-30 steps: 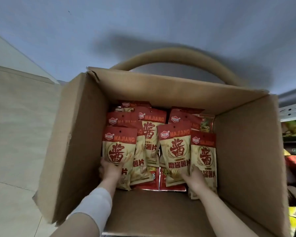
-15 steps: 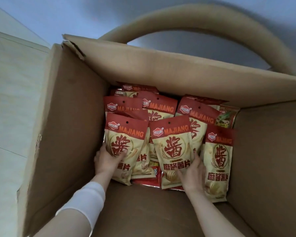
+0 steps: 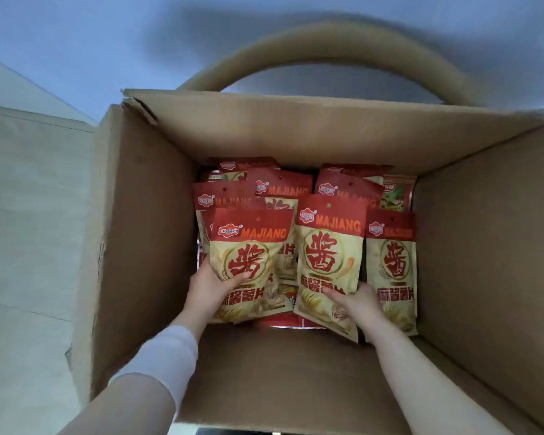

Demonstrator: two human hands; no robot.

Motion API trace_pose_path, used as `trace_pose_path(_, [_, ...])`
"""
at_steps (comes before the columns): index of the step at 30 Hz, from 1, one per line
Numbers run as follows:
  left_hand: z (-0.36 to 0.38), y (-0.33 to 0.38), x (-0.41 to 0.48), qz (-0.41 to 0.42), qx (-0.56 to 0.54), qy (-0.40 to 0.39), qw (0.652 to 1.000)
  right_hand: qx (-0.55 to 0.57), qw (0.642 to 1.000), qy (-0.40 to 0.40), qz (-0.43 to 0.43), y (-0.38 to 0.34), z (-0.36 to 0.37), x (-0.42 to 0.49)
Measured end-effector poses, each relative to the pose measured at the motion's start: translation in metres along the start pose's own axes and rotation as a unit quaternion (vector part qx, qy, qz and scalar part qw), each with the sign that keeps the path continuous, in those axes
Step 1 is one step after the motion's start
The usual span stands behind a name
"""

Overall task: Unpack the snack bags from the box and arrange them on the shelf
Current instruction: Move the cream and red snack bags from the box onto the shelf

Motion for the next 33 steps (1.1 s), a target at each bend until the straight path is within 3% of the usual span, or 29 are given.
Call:
trace_pose_path(5, [-0.013,0.055,-0.047,0.105,-0.004,-0.054,0.993,0.122,0.986,0.014,-0.115,-0.016,-0.024,-0.068])
trace_pose_path(8, [-0.024,0.094,-0.092,0.184,-0.042,-0.049,0.981,0.224,0.957,0.049,-0.177,-0.012,-0.035,-0.122])
trace_pose_path(12, [-0.03,0.133,-0.168,0.281,-0.084,-0.06,0.954,0.366,0.89,0.096,-0.254,0.012,-0.038,-0.207])
trace_pose_path(17, [-0.015,0.169,-0.278,0.364,-0.154,-0.116,0.911,0.503,0.773,0.1,-0.373,0.051,-0.024,-0.328])
trace_pose_path(20, [0.01,0.181,-0.344,0.408,-0.158,-0.145,0.887,0.526,0.725,0.143,-0.421,0.085,-0.013,-0.39])
trace_pose_path(25, [0.068,0.183,-0.461,0.485,-0.138,-0.181,0.844,0.501,0.7,0.225,-0.457,0.164,-0.003,-0.49])
trace_pose_path(30, [0.156,0.155,-0.581,0.567,-0.09,-0.228,0.786,0.425,0.697,0.4,-0.415,0.316,-0.015,-0.611])
trace_pose_path(33, [0.232,0.121,-0.649,0.585,-0.054,-0.319,0.744,0.445,0.664,0.462,-0.384,0.418,-0.017,-0.66])
Point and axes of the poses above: each hand's wrist, its own x-axis towards the middle knuckle, its own z-axis out of the palm, y = z × x, the point moved 4 cm from there along x, towards the middle knuckle, and after that the axes turned 9 degrees about -y, right-handed, at the moved point
